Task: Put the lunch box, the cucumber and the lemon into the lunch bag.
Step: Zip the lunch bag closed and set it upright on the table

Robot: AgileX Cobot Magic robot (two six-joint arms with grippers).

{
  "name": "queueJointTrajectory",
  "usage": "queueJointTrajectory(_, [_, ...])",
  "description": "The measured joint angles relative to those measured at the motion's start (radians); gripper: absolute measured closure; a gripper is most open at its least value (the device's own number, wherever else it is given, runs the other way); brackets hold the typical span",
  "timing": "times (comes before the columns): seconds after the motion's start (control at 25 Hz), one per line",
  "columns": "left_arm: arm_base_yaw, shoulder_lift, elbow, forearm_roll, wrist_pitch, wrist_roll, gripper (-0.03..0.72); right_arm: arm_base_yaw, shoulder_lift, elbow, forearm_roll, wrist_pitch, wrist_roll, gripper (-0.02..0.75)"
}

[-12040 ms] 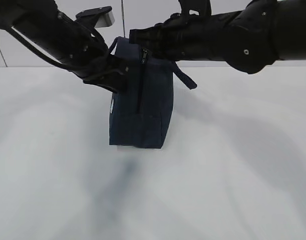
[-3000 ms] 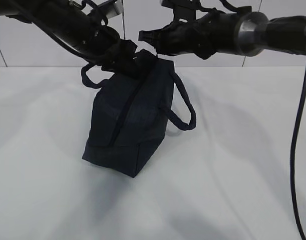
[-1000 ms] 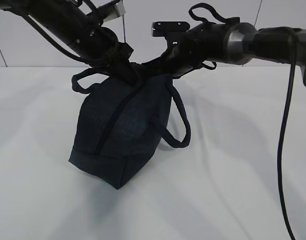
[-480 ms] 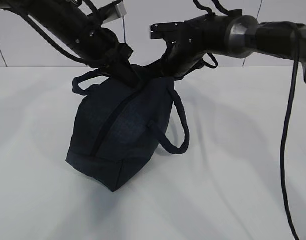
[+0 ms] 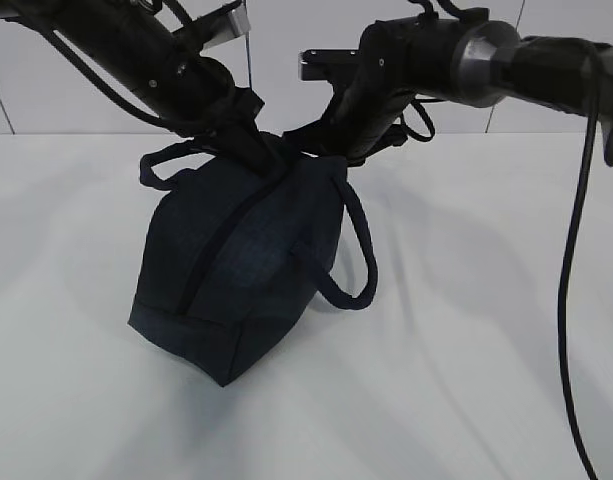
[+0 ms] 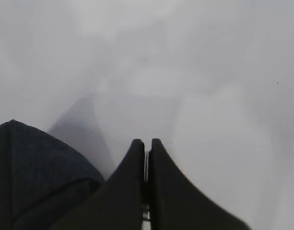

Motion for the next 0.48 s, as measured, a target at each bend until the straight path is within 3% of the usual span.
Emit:
queueJointTrajectory(0.2, [0.000, 0.000, 0.000, 0.003, 0.000, 0.000, 0.697, 0.000, 0.013, -0.008, 0.025, 0.018, -0.003, 0.738])
queueJointTrajectory(0.48, [0.000, 0.000, 0.000, 0.003, 0.005, 0.000, 0.697, 0.000, 0.021, -0.124, 0.021, 0.164, -0.044, 0.738])
